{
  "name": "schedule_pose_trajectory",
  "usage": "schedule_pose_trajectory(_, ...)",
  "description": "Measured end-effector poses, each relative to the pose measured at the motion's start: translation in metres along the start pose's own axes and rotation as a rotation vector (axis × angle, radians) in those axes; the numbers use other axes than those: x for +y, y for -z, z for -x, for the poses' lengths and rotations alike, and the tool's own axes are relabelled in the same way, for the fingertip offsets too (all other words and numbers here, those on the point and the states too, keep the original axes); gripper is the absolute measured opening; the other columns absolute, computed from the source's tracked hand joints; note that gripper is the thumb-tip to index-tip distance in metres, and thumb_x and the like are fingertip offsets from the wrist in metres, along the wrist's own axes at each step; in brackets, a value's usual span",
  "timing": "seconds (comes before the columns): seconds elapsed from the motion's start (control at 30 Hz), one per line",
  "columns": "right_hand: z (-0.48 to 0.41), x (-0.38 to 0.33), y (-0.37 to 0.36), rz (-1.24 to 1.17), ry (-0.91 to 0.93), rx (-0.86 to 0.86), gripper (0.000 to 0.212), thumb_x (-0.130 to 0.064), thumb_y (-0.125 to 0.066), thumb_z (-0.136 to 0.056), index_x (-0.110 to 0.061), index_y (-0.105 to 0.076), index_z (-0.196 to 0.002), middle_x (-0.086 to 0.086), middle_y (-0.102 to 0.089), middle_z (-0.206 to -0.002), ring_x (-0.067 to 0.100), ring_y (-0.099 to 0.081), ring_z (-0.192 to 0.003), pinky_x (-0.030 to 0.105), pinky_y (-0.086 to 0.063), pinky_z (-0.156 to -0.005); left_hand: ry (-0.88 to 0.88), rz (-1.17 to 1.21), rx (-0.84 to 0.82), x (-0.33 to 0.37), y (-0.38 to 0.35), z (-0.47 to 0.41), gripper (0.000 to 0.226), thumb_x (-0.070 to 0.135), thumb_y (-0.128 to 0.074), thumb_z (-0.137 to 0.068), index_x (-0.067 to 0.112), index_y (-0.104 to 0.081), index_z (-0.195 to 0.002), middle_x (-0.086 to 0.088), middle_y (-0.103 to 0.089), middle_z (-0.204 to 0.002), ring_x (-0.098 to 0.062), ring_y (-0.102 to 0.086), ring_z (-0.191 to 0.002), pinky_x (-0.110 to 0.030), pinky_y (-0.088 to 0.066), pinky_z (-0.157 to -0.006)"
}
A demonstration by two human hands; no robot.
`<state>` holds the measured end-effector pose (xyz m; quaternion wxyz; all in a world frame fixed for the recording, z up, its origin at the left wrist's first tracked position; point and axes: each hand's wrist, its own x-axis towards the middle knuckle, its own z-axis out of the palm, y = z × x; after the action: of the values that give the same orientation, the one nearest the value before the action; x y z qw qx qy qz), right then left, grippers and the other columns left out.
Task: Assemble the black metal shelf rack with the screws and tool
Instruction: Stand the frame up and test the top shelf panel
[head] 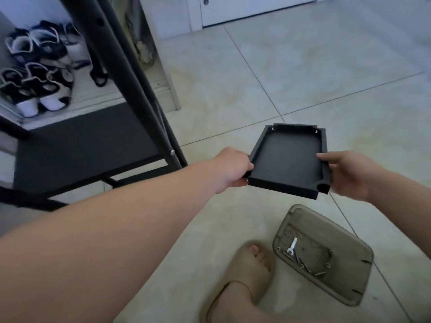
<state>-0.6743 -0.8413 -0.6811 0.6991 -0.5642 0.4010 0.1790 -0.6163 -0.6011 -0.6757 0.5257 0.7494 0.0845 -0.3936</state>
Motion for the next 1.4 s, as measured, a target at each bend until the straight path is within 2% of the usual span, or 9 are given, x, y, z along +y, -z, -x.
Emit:
schedule_pose_trajectory(0.17, 0.131, -0.022, -0.028, -0.020, 0.195, 0.004, 0.014, -0.013, -0.049, -0.103, -0.008, -0.061, -0.105, 0.008, -0.066, -0.087, 0.018, -0.070, -0.059, 0.026, -0.057, -0.048, -0.194, -0.142, 0.050, 0.021, 0.026, 0.112, 0.019, 0.002, -0.054, -0.093, 0.013, -0.067, -0.086, -0.007, -0.060, -0.089, -0.020, -0.055, -0.077, -0.029, -0.054, -0.072)
schedule_pose_trajectory(0.27, 0.208, -0.030, -0.053, -0.020, 0.312, 0.020, 0.011, -0.011, -0.051, -0.102, -0.008, -0.061, -0.103, 0.008, -0.064, -0.092, 0.021, -0.068, -0.071, 0.028, -0.059, -0.053, -0.345, -0.321, 0.064, 0.031, 0.045, 0.190, 0.031, 0.007, -0.053, -0.092, 0.012, -0.069, -0.117, -0.009, -0.070, -0.106, -0.017, -0.061, -0.079, -0.022, -0.048, -0.069)
schedule_pose_trajectory(0.37, 0.281, -0.036, -0.084, -0.018, 0.444, 0.017, 0.010, -0.010, -0.051, -0.102, -0.007, -0.061, -0.103, 0.009, -0.064, -0.093, 0.023, -0.066, -0.076, 0.029, -0.059, -0.053, -0.513, -0.691, 0.086, 0.038, 0.071, 0.268, 0.064, 0.003, -0.043, -0.090, 0.025, -0.042, -0.150, -0.002, -0.046, -0.150, -0.025, -0.046, -0.132, -0.028, -0.040, -0.098)
schedule_pose_trajectory(0.5, 0.364, -0.053, -0.131, -0.046, 0.593, -0.070, 0.010, -0.009, -0.052, -0.102, -0.007, -0.061, -0.103, 0.009, -0.064, -0.094, 0.021, -0.068, -0.076, 0.027, -0.059, -0.054, -0.783, -1.182, 0.286, 0.033, 0.110, 0.356, 0.079, 0.004, -0.049, -0.082, 0.034, -0.031, -0.152, 0.009, -0.032, -0.158, -0.020, -0.022, -0.147, -0.044, -0.025, -0.117)
schedule_pose_trajectory(0.6, 0.412, -0.065, -0.167, -0.062, 0.685, -0.178, 0.009, -0.009, -0.053, -0.102, -0.007, -0.061, -0.105, 0.009, -0.065, -0.095, 0.019, -0.074, -0.068, 0.027, -0.059, -0.055, -1.007, -1.221, 0.619, 0.030, 0.134, 0.401, 0.054, 0.022, -0.057, -0.092, 0.032, -0.043, -0.143, 0.009, -0.050, -0.146, -0.016, -0.039, -0.138, -0.038, -0.027, -0.114)
schedule_pose_trajectory(0.87, 0.487, -0.102, -0.257, -0.111, 0.756, -0.393, 0.024, -0.030, -0.066, -0.099, -0.009, -0.056, -0.107, 0.017, -0.075, -0.089, 0.027, -0.077, -0.073, 0.035, -0.061, -0.057, -1.260, -0.807, 1.205, 0.053, 0.191, 0.469, 0.013, 0.026, -0.058, -0.097, 0.022, -0.060, -0.110, 0.014, -0.057, -0.079, -0.019, -0.059, -0.077, -0.032, -0.035, -0.067)
schedule_pose_trajectory(0.97, 0.479, -0.113, -0.279, 0.007, 0.757, -0.451, 0.025, -0.037, -0.064, -0.099, -0.016, -0.061, -0.114, 0.018, -0.069, -0.115, 0.032, -0.072, -0.099, 0.039, -0.062, -0.066, -1.178, -0.537, 1.145, 0.057, 0.212, 0.465, 0.016, 0.032, -0.057, -0.099, 0.022, -0.057, -0.112, 0.017, -0.050, -0.069, -0.015, -0.053, -0.065, -0.032, -0.038, -0.056)
schedule_pose_trajectory(1.23, 0.393, -0.097, -0.312, 0.013, 0.675, -0.347, 0.029, -0.036, -0.070, -0.096, -0.015, -0.064, -0.115, 0.011, -0.068, -0.123, 0.029, -0.067, -0.112, 0.040, -0.060, -0.081, -1.046, 0.354, 0.878, 0.052, 0.247, 0.413, 0.015, 0.024, -0.062, -0.097, 0.038, -0.062, -0.101, 0.022, -0.068, -0.099, 0.004, -0.063, -0.095, -0.023, -0.051, -0.083)
schedule_pose_trajectory(1.4, 0.344, -0.076, -0.331, -0.150, 0.513, -0.406, 0.053, -0.036, -0.066, -0.099, -0.011, -0.046, -0.142, 0.013, -0.057, -0.136, 0.032, -0.060, -0.122, 0.044, -0.056, -0.094, -0.865, 0.801, 0.668, 0.039, 0.267, 0.379, 0.008, 0.022, -0.065, -0.097, 0.029, -0.068, -0.098, 0.015, -0.075, -0.095, -0.015, -0.067, -0.104, -0.035, -0.057, -0.086)
